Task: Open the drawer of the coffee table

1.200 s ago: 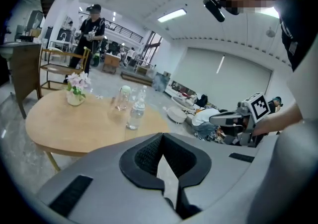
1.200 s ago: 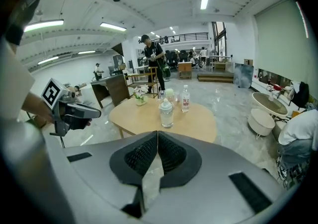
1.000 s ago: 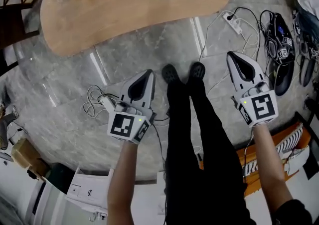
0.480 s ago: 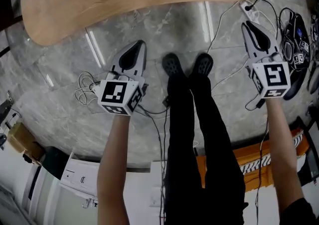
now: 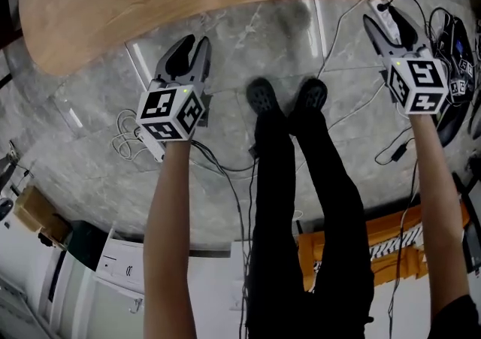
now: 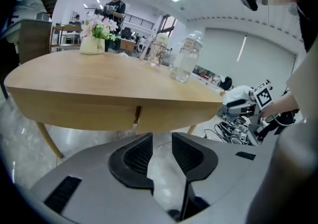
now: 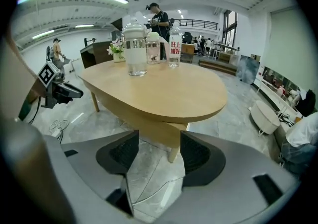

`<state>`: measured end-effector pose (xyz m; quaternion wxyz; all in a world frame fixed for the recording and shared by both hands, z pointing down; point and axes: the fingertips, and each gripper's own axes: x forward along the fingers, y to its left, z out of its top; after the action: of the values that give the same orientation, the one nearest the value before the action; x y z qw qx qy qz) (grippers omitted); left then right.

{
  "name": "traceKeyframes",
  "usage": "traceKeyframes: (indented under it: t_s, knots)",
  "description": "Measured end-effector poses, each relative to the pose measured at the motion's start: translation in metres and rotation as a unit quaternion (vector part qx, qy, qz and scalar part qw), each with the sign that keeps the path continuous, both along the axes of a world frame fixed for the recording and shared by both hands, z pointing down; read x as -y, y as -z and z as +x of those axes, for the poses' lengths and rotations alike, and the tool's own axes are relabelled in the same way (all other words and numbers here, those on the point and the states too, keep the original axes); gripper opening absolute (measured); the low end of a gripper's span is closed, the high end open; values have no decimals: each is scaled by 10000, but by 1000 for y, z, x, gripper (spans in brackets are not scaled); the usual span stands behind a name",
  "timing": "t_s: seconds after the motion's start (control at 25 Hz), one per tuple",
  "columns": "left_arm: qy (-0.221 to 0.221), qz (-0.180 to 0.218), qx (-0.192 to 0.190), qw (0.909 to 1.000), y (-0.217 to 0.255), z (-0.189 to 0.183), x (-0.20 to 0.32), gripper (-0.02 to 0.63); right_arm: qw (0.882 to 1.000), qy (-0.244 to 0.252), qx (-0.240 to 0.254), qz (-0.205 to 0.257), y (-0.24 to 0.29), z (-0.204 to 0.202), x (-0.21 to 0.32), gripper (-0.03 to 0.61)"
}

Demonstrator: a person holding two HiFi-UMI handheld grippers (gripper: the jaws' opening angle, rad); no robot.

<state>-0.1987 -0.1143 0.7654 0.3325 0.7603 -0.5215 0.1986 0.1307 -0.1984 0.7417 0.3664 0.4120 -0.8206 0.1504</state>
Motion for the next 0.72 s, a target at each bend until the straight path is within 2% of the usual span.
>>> traceKeyframes:
  t_s: [0.2,0.36,0.72]
  knots:
    - [119,-84,160,9998,-29,-13,17,234,9997,165,-194,62,-16,-2,10,249]
    - [213,8,334,9992,-41,-19,33,326,9997,-1,-237,51,-27,0,18,258]
    - [13,86,401,9992,-51,-4,52,374,9993,145,-324,77,-37,2,39,259]
